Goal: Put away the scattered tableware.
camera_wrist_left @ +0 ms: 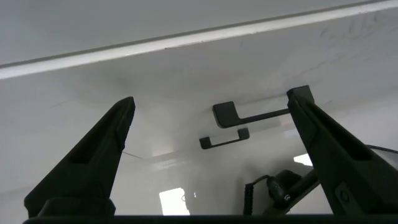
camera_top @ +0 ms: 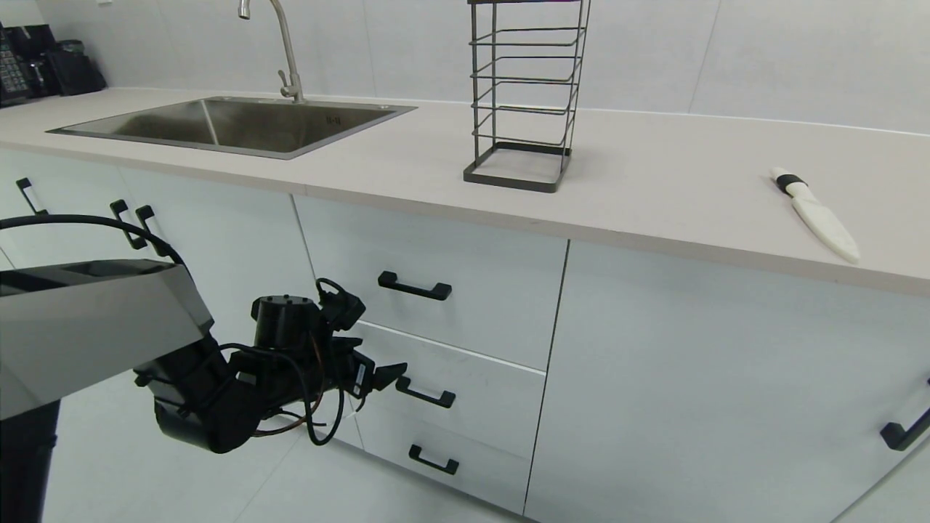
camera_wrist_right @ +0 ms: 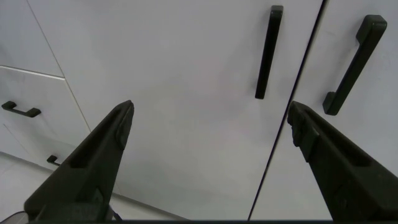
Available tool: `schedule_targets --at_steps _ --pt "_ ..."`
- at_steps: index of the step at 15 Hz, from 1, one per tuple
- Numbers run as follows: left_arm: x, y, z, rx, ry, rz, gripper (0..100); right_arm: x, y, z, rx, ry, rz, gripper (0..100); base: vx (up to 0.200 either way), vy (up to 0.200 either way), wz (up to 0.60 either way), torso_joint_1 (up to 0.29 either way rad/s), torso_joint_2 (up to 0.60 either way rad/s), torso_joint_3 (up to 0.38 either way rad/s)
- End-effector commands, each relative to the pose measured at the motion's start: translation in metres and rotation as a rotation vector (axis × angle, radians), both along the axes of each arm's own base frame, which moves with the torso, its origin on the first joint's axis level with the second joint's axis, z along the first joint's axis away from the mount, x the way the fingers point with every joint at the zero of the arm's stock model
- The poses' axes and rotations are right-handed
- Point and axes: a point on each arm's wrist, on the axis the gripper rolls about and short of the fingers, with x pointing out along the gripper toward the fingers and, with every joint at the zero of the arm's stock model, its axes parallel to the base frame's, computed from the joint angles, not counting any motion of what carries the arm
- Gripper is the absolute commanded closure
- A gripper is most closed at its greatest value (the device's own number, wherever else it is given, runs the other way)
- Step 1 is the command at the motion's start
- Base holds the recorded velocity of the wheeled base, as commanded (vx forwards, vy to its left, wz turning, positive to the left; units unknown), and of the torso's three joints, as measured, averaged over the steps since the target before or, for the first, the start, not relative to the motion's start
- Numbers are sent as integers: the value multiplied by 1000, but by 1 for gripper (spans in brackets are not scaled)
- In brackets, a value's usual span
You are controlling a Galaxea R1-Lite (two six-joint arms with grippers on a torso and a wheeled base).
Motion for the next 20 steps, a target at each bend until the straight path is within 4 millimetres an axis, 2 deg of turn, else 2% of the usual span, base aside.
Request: schedule_targets --at_steps 1,2,4,7,8,11,14,15,16,17,18,19,20 --pt "0 0 1 1 -5 1 0 0 0 0 0 2 0 0 0 0 0 0 0 0" --pt "-8 2 -2 10 23 2 0 0 0 0 0 0 0 0 0 0 0 0 0 0" --pt "-33 7 3 18 41 -2 0 0 0 0 0 2 0 0 0 0 0 0 0 0" --pt "-78 20 32 9 14 0 0 0 0 0 0 2 0 0 0 0 0 0 0 0" --pt "-105 27 48 1 -15 0 0 0 0 0 0 2 0 0 0 0 0 0 0 0" --pt "-171 48 88 -45 -181 10 0 0 0 0 0 2 0 0 0 0 0 0 0 0" --pt "-231 77 109 -64 -388 115 0 0 0 0 0 2 0 0 0 0 0 0 0 0" --pt "-242 80 113 -65 -421 136 0 0 0 0 0 2 0 0 0 0 0 0 0 0" --pt "-269 85 117 -78 -501 151 0 0 0 0 0 2 0 0 0 0 0 0 0 0" --pt "-288 88 113 -77 -530 170 0 0 0 0 0 2 0 0 0 0 0 0 0 0" --pt "-297 89 111 -76 -549 185 0 0 0 0 0 2 0 0 0 0 0 0 0 0" --pt "-322 92 100 -71 -569 218 0 0 0 0 0 2 0 0 0 0 0 0 0 0" --pt "-337 92 94 -79 -582 226 0 0 0 0 0 2 0 0 0 0 0 0 0 0"
